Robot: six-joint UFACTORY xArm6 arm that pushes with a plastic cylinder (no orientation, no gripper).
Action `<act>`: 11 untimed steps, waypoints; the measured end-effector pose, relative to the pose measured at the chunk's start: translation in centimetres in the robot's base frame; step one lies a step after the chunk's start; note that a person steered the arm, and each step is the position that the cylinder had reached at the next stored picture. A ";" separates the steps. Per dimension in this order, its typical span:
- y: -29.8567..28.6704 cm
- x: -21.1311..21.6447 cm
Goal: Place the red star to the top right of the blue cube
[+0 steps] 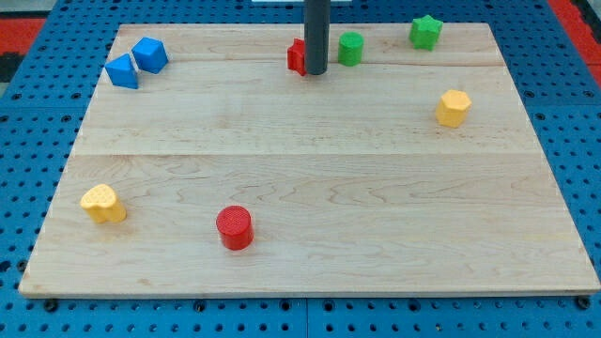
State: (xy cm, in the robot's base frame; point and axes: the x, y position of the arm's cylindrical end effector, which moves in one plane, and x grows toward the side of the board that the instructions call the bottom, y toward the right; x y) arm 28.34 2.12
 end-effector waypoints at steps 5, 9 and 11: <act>-11.0 -5.8; -18.8 -6.1; -2.1 9.3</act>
